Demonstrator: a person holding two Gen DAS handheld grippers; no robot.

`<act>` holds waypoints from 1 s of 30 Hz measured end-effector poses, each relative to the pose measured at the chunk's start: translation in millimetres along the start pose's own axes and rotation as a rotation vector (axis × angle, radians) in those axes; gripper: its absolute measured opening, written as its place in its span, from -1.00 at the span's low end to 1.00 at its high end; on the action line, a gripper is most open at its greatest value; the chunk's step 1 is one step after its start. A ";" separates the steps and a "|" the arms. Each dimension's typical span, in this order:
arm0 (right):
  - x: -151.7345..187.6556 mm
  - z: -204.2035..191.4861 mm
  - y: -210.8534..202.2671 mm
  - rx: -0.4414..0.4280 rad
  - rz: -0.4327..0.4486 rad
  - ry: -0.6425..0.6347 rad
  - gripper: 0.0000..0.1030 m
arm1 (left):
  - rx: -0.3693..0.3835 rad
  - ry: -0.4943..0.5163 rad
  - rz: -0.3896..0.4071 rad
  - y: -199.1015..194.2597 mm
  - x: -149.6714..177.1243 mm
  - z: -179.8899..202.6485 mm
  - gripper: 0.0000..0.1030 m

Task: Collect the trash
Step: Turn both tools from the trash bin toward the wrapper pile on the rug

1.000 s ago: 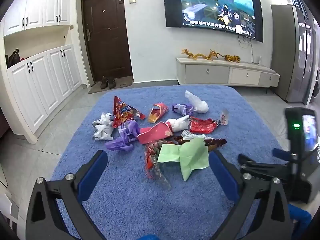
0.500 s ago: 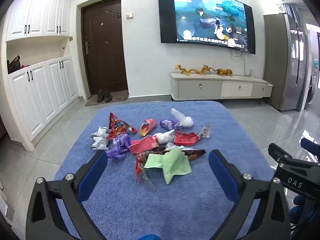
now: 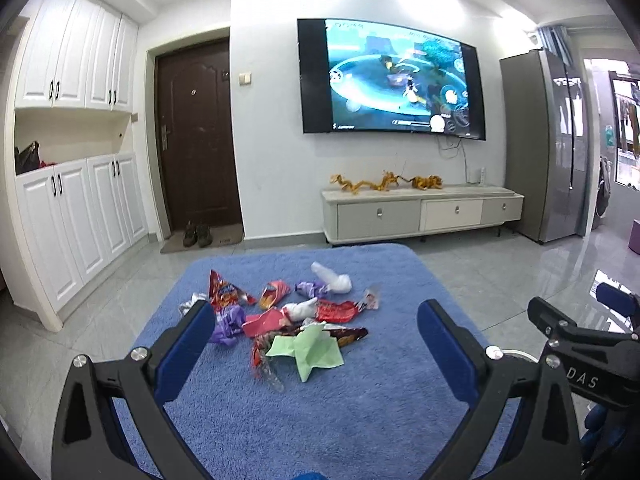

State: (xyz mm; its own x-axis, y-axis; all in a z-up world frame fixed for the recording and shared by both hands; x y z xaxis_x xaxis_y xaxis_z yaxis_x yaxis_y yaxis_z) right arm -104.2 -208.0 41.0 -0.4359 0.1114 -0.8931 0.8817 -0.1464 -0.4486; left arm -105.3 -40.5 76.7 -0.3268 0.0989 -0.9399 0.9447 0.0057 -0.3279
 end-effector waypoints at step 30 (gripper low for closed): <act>5.0 42.5 45.7 0.025 -0.078 0.077 1.00 | 0.080 0.056 -0.164 70.5 -0.7 28.4 0.98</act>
State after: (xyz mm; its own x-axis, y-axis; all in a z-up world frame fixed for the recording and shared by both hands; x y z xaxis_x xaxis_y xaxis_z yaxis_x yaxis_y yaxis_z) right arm -73.8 -255.9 14.6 -0.4869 0.1984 -0.8506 0.8406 -0.1584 -0.5180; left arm -39.2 -68.3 51.6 -0.4725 0.1583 -0.8670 0.8728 -0.0528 -0.4853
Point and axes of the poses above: each gripper's, at about its wrist camera, not at the fingertips, and y roughly the way its jaws point, z to its right, x to its underside, the point moved 2 cm from there along y, roughly the way its jaws point, and after that the axes turned 6 degrees about -x, right-handed, at the moved point
